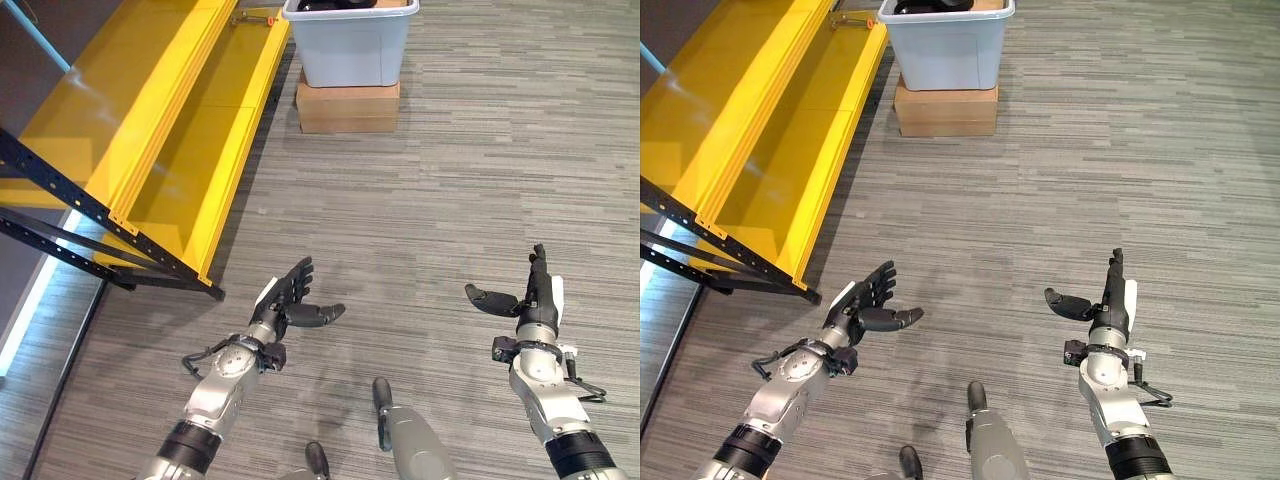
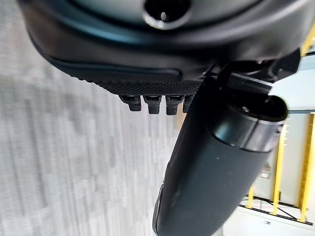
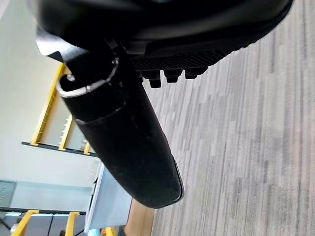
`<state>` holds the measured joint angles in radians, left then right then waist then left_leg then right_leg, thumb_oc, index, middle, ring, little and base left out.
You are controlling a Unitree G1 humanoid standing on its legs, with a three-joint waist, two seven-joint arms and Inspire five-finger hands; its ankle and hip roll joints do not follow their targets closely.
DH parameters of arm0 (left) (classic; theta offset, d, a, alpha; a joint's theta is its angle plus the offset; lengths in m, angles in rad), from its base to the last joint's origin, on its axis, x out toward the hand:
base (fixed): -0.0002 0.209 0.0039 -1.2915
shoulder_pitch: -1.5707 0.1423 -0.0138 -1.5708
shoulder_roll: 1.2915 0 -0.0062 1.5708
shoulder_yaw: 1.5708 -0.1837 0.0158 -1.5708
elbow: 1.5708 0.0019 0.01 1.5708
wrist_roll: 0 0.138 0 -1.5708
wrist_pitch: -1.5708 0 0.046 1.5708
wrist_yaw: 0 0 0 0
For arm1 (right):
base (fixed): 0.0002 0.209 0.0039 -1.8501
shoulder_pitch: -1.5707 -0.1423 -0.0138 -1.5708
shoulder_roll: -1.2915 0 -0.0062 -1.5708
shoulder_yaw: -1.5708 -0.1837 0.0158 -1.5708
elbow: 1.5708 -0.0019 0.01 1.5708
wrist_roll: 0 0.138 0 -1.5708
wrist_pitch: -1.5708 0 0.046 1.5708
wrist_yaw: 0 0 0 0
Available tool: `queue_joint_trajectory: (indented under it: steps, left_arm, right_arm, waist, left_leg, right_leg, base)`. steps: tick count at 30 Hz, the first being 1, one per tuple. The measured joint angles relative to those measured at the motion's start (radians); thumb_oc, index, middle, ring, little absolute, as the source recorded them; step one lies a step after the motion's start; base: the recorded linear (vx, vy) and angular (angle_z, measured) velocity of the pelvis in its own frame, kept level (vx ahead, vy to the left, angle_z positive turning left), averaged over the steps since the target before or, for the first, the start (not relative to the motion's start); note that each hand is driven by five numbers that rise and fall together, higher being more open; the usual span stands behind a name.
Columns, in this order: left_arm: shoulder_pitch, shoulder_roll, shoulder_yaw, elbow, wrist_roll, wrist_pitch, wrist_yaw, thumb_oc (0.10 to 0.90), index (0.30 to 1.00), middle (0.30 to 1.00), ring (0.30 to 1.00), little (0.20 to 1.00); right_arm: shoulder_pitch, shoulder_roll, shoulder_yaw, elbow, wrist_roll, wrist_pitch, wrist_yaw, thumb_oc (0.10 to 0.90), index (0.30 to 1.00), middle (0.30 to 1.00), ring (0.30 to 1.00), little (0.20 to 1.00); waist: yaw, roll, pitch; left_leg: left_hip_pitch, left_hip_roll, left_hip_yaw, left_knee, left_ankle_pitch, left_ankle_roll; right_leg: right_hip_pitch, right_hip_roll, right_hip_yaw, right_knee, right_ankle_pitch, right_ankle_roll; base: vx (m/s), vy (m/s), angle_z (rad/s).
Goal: Move parts from the plastic box to the shelf.
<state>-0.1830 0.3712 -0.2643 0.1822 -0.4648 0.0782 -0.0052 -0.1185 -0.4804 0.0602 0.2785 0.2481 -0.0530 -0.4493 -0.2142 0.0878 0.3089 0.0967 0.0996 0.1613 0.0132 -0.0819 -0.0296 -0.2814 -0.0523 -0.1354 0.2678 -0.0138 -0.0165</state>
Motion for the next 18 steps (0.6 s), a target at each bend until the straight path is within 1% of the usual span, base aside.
queue_joint_trajectory:
  steps: [1,2,3,4,5,6,7,8,9,10,11,12,13,14,15,16,17,18]
  left_arm:
    - [0.001,-0.006,-0.001,0.0,0.0,0.0,0.001,0.9,1.0,1.0,1.0,1.0]
    - [0.001,-0.006,-0.005,0.001,-0.001,0.002,0.001,0.9,1.0,1.0,1.0,1.0]
    - [0.004,-0.007,-0.007,0.003,-0.001,0.004,0.002,0.9,1.0,1.0,1.0,1.0]
    - [0.005,-0.008,-0.008,0.004,-0.001,0.006,0.002,0.9,1.0,1.0,1.0,1.0]
    - [0.01,-0.007,-0.008,0.004,0.0,0.007,0.003,0.9,1.0,1.0,1.0,1.0]
    - [0.012,-0.007,-0.008,0.004,0.0,0.007,0.004,0.9,1.0,1.0,1.0,1.0]
    - [0.018,-0.008,-0.006,0.005,0.0,0.007,0.012,0.9,1.0,1.0,1.0,1.0]
    - [0.022,-0.013,-0.006,0.009,0.001,0.007,0.02,0.9,1.0,1.0,1.0,1.0]
    - [0.045,-0.021,-0.002,0.005,0.004,0.007,0.025,0.9,1.0,1.0,1.0,1.0]
    - [0.057,-0.023,-0.002,0.006,0.007,0.007,0.025,0.9,1.0,1.0,1.0,1.0]
    - [0.067,-0.025,-0.001,0.007,0.017,0.007,0.025,0.9,1.0,1.0,1.0,1.0]
    - [0.087,-0.028,0.005,0.002,0.025,-0.002,0.024,0.9,1.0,1.0,1.0,1.0]
    - [0.088,-0.028,0.006,0.005,0.033,-0.004,0.025,0.9,1.0,1.0,1.0,1.0]
    - [0.095,-0.029,0.011,0.011,0.039,-0.011,0.027,0.9,1.0,1.0,1.0,1.0]
    - [0.103,-0.029,0.022,0.022,0.04,-0.014,0.038,0.9,1.0,1.0,1.0,1.0]
    - [0.111,-0.028,0.03,0.03,0.04,-0.017,0.041,0.9,1.0,1.0,1.0,1.0]
    - [0.128,-0.027,0.04,0.057,0.042,-0.037,0.045,0.9,1.0,1.0,1.0,1.0]
    - [0.138,-0.026,0.049,0.07,0.049,-0.04,0.05,0.9,1.0,1.0,1.0,1.0]
  right_arm:
    - [0.002,0.0,0.0,0.0,0.0,0.0,0.008,0.9,1.0,1.0,1.0,1.0]
    - [0.003,0.0,0.001,0.0,0.0,0.003,0.021,0.9,1.0,1.0,1.0,1.0]
    - [0.01,0.005,0.001,0.001,0.0,0.016,0.031,0.9,1.0,1.0,1.0,1.0]
    - [0.014,0.005,0.002,0.001,0.001,0.02,0.034,0.9,1.0,1.0,1.0,1.0]
    - [0.036,0.006,0.003,0.001,0.001,0.027,0.045,0.9,1.0,1.0,1.0,1.0]
    - [0.041,0.005,0.003,0.001,0.001,0.027,0.046,0.9,1.0,1.0,1.0,1.0]
    - [0.046,0.008,0.004,0.002,0.001,0.03,0.049,0.9,1.0,1.0,1.0,1.0]
    - [0.052,0.018,0.003,0.005,0.001,0.033,0.043,0.9,1.0,1.0,1.0,1.0]
    - [0.054,0.027,0.005,0.002,0.001,0.034,0.047,0.9,1.0,1.0,1.0,1.0]
    - [0.055,0.035,0.006,0.0,0.001,0.034,0.049,0.9,1.0,1.0,1.0,1.0]
    - [0.06,0.044,0.007,-0.002,0.0,0.034,0.05,0.9,1.0,1.0,1.0,1.0]
    - [0.066,0.047,0.018,-0.011,0.0,0.036,0.051,0.9,1.0,1.0,1.0,1.0]
    - [0.065,0.048,0.022,-0.011,0.0,0.037,0.051,0.9,1.0,1.0,1.0,1.0]
    - [0.065,0.051,0.034,-0.01,0.0,0.042,0.051,0.9,1.0,1.0,1.0,1.0]
    - [0.065,0.06,0.053,-0.007,0.001,0.043,0.056,0.9,1.0,1.0,1.0,1.0]
    - [0.065,0.068,0.062,-0.003,0.001,0.043,0.062,0.9,1.0,1.0,1.0,1.0]
    - [0.065,0.085,0.079,0.004,0.001,0.042,0.07,0.9,1.0,1.0,1.0,1.0]
    - [0.067,0.09,0.095,0.005,0.002,0.042,0.076,0.9,1.0,1.0,1.0,1.0]
  waist:
    - [0.0,0.006,0.001]
    - [-0.003,0.021,0.005]
    - [-0.004,0.025,0.006]
    - [-0.002,0.025,0.006]
    - [0.003,0.025,0.006]
    - [0.002,0.025,0.006]
    - [0.014,0.025,0.005]
    - [0.027,0.018,0.007]
    - [0.056,0.017,0.008]
    - [0.061,0.017,0.007]
    - [0.056,0.013,0.008]
    - [0.06,0.014,0.0]
    - [0.063,0.007,0.002]
    - [0.081,-0.006,0.005]
    - [0.105,-0.033,0.016]
    - [0.119,-0.043,0.016]
    - [0.132,-0.048,0.014]
    - [0.14,-0.047,0.014]
  left_leg:
    - [-0.003,0.002,0.001,0.0,-0.001,-0.001]
    - [-0.009,0.009,0.0,0.0,-0.001,-0.003]
    - [-0.018,0.015,0.0,0.02,-0.004,-0.016]
    - [-0.023,0.015,0.001,0.03,-0.002,-0.018]
    - [-0.059,0.015,0.002,0.109,0.008,-0.034]
    - [-0.069,0.017,0.003,0.133,0.01,-0.038]
    - [-0.092,0.021,-0.003,0.199,0.018,-0.048]
    - [-0.144,0.021,-0.034,0.326,0.007,-0.055]
    - [-0.168,0.0,-0.057,0.394,-0.026,-0.057]
    - [-0.17,-0.02,-0.063,0.416,-0.04,-0.056]
    - [-0.195,-0.039,-0.061,0.417,-0.056,-0.045]
    - [-0.22,-0.078,-0.051,0.352,-0.064,-0.018]
    - [-0.232,-0.088,-0.041,0.323,-0.06,-0.011]
    - [-0.235,-0.105,-0.027,0.214,-0.051,-0.001]
    - [-0.236,-0.114,-0.034,0.102,-0.005,0.004]
    - [-0.24,-0.11,-0.046,0.055,0.021,-0.002]
    - [-0.257,-0.084,-0.084,-0.008,0.087,-0.029]
    - [-0.272,-0.054,-0.093,-0.034,0.128,-0.028]
  right_leg:
    - [-0.009,0.001,-0.001,0.01,-0.009,-0.004]
    - [-0.021,0.011,-0.018,0.038,-0.032,-0.011]
    - [-0.024,0.004,-0.022,0.043,-0.047,-0.019]
    - [-0.023,0.002,-0.023,0.043,-0.048,-0.02]
    - [-0.009,-0.002,-0.035,0.035,-0.05,-0.025]
    - [-0.003,-0.001,-0.039,0.033,-0.048,-0.031]
    - [0.015,0.01,-0.043,0.023,-0.054,-0.039]
    - [0.041,0.014,-0.019,0.004,-0.044,-0.048]
    - [0.074,0.022,0.006,-0.019,-0.035,-0.05]
    - [0.096,0.025,0.008,-0.036,-0.027,-0.055]
    - [0.121,0.032,0.01,-0.06,-0.032,-0.05]
    - [0.147,0.049,0.019,-0.082,-0.033,-0.053]
    - [0.161,0.055,0.03,-0.096,-0.031,-0.056]
    - [0.192,0.069,0.052,-0.129,-0.018,-0.054]
    - [0.24,0.08,0.081,-0.175,0.0,-0.056]
    - [0.262,0.087,0.102,-0.191,0.005,-0.056]
    - [0.314,0.108,0.12,-0.235,0.008,-0.052]
    - [0.339,0.124,0.13,-0.241,0.008,-0.066]
  base:
    - [0.24,-0.185,0.03]
    - [0.26,-0.253,0.05]
    - [0.21,-0.295,0.1]
    - [0.11,-0.262,0.24]
    - [0.14,-0.268,0.22]
    - [0.19,-0.21,0.23]
    - [0.23,-0.192,0.06]
    - [0.24,-0.115,-0.33]
    - [0.17,-0.063,-0.53]
    - [0.17,-0.033,-0.44]
    - [0.24,0.017,-0.21]
    - [0.28,0.031,-0.08]
    - [0.35,0.055,-0.36]
    - [0.38,0.055,-0.52]
    - [0.37,0.052,-0.68]
    - [0.37,0.053,-0.8]
    - [0.34,0.068,-0.74]
    - [0.43,0.101,-0.7]
